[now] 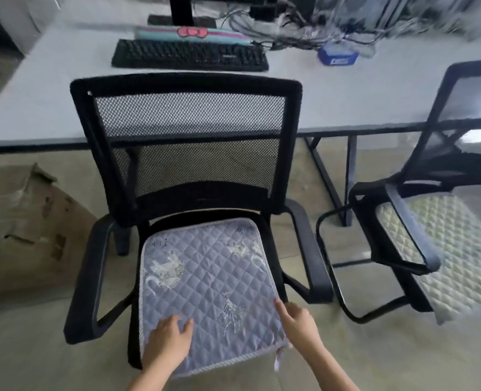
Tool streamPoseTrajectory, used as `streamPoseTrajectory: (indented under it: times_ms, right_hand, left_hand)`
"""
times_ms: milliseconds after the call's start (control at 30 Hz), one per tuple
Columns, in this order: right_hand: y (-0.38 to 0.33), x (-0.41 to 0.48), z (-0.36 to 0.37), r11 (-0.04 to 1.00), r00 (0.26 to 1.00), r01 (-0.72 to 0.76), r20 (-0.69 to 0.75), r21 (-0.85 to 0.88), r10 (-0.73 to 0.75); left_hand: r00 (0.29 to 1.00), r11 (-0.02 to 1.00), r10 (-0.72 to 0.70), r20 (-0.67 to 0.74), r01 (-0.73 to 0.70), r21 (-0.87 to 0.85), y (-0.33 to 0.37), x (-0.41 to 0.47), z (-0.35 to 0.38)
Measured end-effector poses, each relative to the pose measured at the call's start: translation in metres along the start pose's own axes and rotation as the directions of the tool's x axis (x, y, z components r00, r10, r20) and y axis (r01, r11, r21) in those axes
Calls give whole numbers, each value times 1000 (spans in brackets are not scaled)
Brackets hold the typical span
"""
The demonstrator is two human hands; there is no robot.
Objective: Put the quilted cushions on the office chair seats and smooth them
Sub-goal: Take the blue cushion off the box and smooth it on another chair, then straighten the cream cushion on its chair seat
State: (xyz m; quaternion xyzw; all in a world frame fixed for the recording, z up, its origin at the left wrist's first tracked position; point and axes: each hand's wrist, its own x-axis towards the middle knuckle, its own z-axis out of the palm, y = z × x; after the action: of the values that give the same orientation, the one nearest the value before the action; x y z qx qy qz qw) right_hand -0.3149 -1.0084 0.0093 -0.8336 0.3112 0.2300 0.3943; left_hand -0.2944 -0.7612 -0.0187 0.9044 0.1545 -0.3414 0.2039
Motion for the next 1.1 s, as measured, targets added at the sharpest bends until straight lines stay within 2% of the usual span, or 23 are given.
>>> streamPoseTrajectory:
  times_ms: [200,400,567,700,933,1100]
  right_hand:
    - [-29,-40,-77,969,994,7,-112,249,22]
    - [-55,-83,-141,823,986,41,-155,566,58]
    - [-42,-105,-187,771,977,54,-194,635,92]
    - [-14,-116,-228,728,968,57,-218,683,128]
    - [56,-126,-305,700,961,70,-237,710,144]
    - [124,-126,-372,730,963,78,-240,679,121]
  left_hand:
    - [995,983,97,0,-96,-157,78,-46,-70]
    - [957,892,290,-11,-274,-359,158,-85,-110]
    - [909,789,414,38,-338,-512,212,-100,-97]
    - [879,762,473,61,-374,-529,258,-125,-72]
    - [862,725,500,78,-368,-583,329,-178,-10]
    - [862,710,501,77,-359,-605,389,-222,46]
